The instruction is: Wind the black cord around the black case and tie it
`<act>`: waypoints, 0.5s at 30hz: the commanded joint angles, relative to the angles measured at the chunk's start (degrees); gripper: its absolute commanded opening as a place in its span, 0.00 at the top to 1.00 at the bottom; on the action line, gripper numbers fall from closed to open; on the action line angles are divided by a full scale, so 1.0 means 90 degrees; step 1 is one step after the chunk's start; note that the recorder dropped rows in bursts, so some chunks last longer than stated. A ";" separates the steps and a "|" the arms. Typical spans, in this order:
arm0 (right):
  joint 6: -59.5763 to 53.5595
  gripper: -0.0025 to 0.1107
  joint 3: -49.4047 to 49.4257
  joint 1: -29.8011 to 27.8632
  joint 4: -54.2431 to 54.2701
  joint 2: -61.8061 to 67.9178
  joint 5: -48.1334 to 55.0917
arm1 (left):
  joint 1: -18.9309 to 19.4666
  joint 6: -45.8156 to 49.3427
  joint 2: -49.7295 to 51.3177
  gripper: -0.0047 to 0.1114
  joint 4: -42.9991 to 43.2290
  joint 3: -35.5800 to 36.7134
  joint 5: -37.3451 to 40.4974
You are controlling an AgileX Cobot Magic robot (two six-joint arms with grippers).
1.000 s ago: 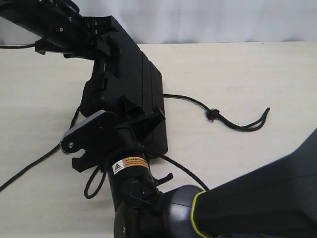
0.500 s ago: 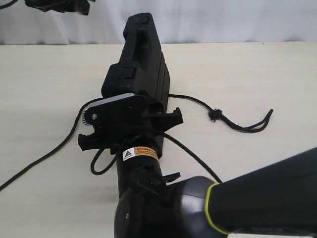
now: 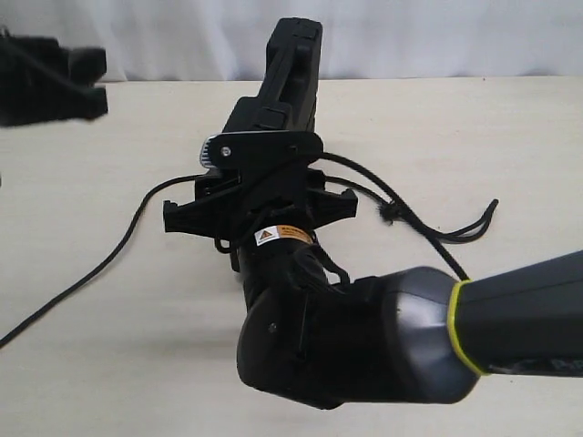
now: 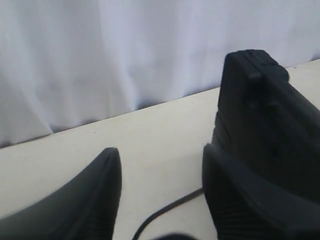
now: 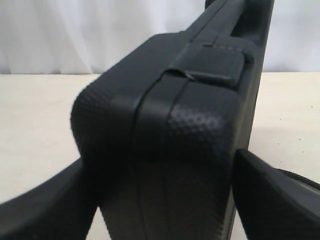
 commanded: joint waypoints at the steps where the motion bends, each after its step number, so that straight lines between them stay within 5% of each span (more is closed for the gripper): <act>1: 0.0090 0.94 0.0003 -0.0035 -0.0250 -0.0149 0.0272 | 0.0001 -0.0306 -0.0307 0.54 -0.0001 0.1616 -0.2234; 5: 0.0092 0.94 0.0003 -0.0158 -0.0250 -0.0149 0.0384 | 0.0001 -0.0306 -0.0307 0.54 0.0224 0.2363 -0.2817; 15: 0.0144 0.94 0.0003 -0.0399 -0.0258 -0.0280 0.0426 | 0.0001 -0.0512 0.0201 0.54 0.2486 0.2849 -0.3229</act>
